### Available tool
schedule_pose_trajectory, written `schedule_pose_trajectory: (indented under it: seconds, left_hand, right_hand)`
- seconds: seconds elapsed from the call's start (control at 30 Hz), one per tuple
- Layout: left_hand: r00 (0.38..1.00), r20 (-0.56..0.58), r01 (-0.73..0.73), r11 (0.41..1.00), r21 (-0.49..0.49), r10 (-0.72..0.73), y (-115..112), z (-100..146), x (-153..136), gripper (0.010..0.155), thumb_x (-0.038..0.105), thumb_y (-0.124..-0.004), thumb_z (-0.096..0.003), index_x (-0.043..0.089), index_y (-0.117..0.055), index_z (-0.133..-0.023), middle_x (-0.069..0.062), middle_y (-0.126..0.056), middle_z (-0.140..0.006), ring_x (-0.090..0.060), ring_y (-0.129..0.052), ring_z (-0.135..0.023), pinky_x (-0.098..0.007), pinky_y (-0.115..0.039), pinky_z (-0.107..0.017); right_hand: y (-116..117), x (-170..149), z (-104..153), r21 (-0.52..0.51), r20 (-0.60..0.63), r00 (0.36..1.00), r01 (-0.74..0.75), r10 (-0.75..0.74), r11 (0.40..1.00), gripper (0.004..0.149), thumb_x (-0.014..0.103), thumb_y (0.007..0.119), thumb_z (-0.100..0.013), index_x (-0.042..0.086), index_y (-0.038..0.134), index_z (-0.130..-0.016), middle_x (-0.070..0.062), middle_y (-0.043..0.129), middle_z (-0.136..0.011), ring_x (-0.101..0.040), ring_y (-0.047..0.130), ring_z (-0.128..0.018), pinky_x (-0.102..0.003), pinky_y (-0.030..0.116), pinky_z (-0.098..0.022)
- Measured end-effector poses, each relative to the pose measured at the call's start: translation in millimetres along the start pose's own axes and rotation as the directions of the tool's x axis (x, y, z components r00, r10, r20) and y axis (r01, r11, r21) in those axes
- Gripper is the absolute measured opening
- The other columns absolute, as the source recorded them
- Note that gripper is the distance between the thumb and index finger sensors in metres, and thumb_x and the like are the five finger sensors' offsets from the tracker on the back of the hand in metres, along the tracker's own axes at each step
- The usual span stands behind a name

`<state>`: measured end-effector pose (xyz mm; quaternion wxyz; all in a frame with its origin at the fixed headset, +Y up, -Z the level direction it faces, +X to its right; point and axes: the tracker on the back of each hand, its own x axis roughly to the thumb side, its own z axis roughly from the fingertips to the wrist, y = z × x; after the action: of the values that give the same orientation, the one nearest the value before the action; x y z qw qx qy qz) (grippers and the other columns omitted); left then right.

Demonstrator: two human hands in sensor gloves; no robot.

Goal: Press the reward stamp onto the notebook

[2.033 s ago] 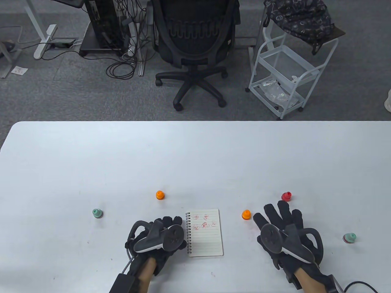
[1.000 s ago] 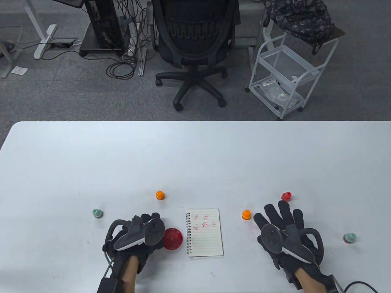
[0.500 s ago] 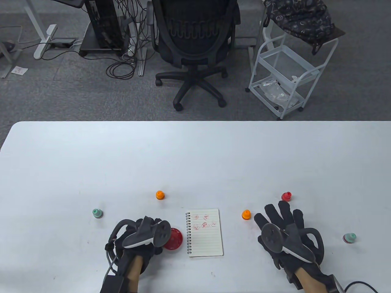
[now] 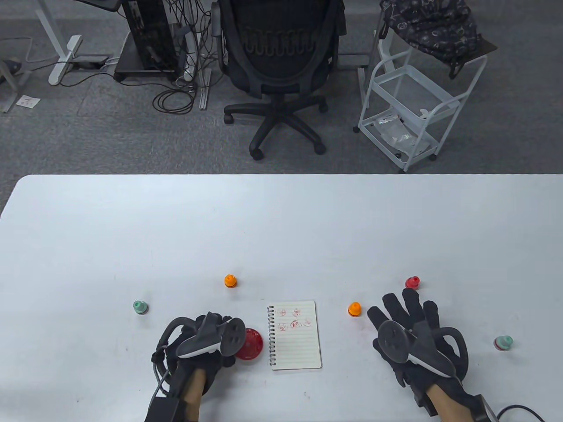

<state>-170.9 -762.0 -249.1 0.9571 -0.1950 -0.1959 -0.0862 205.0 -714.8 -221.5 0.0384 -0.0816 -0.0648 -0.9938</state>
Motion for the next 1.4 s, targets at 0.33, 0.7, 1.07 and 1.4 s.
schedule_pose_trajectory:
  seconds: [0.33, 0.7, 1.07, 1.4]
  left_hand:
    - [1.000, 0.002, 0.013, 0.999, -0.039, -0.013, 2, -1, 1, 0.085, 0.050, -0.080, -0.0420, 0.012, -0.048, -0.110, -0.018, -0.055, -0.108, -0.049, -0.067, -0.089, -0.057, -0.063, -0.065]
    - [0.999, -0.004, -0.047, 0.991, 0.127, 0.048, 21, 10, -18, 0.083, 0.049, -0.083, -0.0433, 0.012, -0.053, -0.111, -0.018, -0.056, -0.111, -0.052, -0.067, -0.092, -0.060, -0.063, -0.065]
    - [1.000, 0.001, -0.026, 0.913, 0.407, 0.028, 47, 37, -18, 0.076, 0.056, -0.074, -0.0484, 0.015, -0.058, -0.110, -0.016, -0.065, -0.108, -0.049, -0.073, -0.090, -0.059, -0.066, -0.064]
    - [0.999, 0.014, -0.034, 0.829, 0.559, 0.032, 62, 59, -19, 0.072, 0.054, -0.074, -0.0497, 0.016, -0.061, -0.110, -0.016, -0.067, -0.108, -0.049, -0.075, -0.089, -0.060, -0.067, -0.064]
  right_hand:
    - [3, -8, -2, 0.010, -0.023, 1.000, 0.018, -0.017, 1.000, 0.067, 0.053, 0.066, -0.041, 0.039, 0.045, -0.103, 0.001, 0.031, -0.116, -0.042, 0.015, -0.108, -0.070, 0.027, -0.076]
    - [0, -15, -2, -0.015, -0.045, 0.996, 0.076, -0.077, 0.997, 0.066, 0.053, 0.066, -0.041, 0.039, 0.046, -0.103, 0.002, 0.032, -0.117, -0.041, 0.016, -0.109, -0.070, 0.027, -0.077]
    - [0, -14, -2, -0.036, -0.039, 0.995, 0.089, -0.091, 0.995, 0.066, 0.053, 0.066, -0.041, 0.039, 0.047, -0.102, 0.002, 0.033, -0.116, -0.041, 0.016, -0.109, -0.070, 0.027, -0.077]
    - [0, -19, 0, -0.059, -0.044, 0.991, 0.125, -0.127, 0.990, 0.066, 0.052, 0.067, -0.041, 0.038, 0.048, -0.102, 0.001, 0.036, -0.116, -0.042, 0.019, -0.109, -0.070, 0.029, -0.076]
